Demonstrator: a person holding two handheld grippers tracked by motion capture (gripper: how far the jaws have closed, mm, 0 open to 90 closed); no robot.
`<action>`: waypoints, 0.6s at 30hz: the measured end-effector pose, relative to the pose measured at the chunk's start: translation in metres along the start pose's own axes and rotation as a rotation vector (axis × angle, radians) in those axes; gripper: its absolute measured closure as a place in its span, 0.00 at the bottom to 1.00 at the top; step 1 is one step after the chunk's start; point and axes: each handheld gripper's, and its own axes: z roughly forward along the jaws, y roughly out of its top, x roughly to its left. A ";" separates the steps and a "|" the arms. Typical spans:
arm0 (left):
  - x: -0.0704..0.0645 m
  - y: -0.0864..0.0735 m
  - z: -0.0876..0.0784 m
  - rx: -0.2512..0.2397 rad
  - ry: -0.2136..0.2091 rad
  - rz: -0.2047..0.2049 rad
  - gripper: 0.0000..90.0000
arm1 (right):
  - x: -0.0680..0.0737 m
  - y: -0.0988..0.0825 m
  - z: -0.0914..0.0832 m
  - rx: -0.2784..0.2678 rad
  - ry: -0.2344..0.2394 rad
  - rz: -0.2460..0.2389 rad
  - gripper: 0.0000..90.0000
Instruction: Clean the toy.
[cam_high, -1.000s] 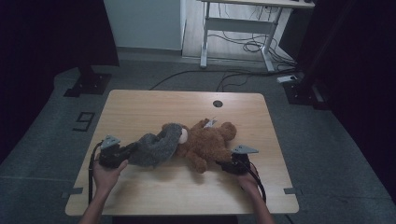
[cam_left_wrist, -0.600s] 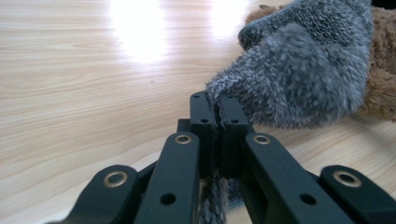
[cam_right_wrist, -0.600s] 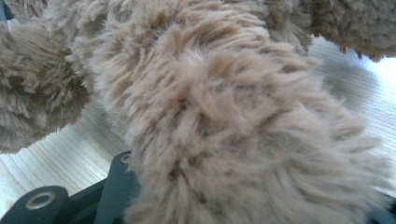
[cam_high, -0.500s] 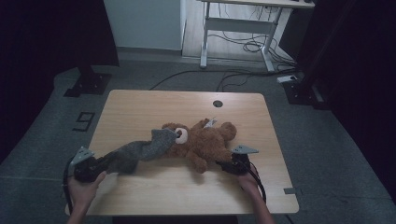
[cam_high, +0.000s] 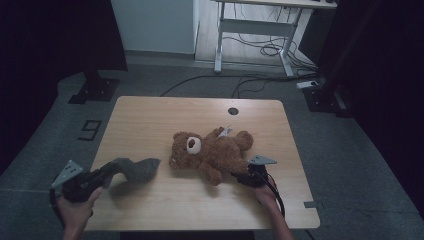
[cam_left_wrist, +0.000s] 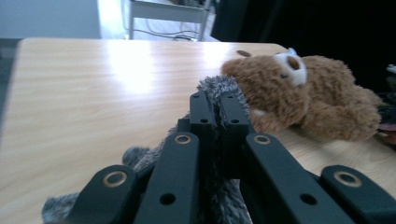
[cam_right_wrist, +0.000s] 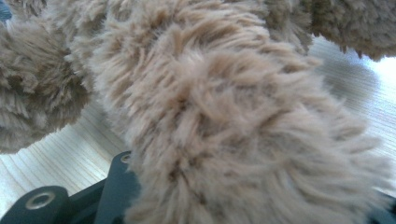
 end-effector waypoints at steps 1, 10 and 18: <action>-0.002 0.003 0.009 0.011 -0.007 0.005 0.95 | 0.000 0.000 0.000 0.000 0.000 0.000 0.58; 0.005 -0.006 0.077 0.158 -0.005 -0.057 0.94 | -0.001 0.000 0.000 0.000 0.005 -0.001 0.58; 0.019 -0.022 0.039 0.116 0.021 -0.082 0.95 | -0.001 0.000 0.000 0.001 0.003 -0.002 0.58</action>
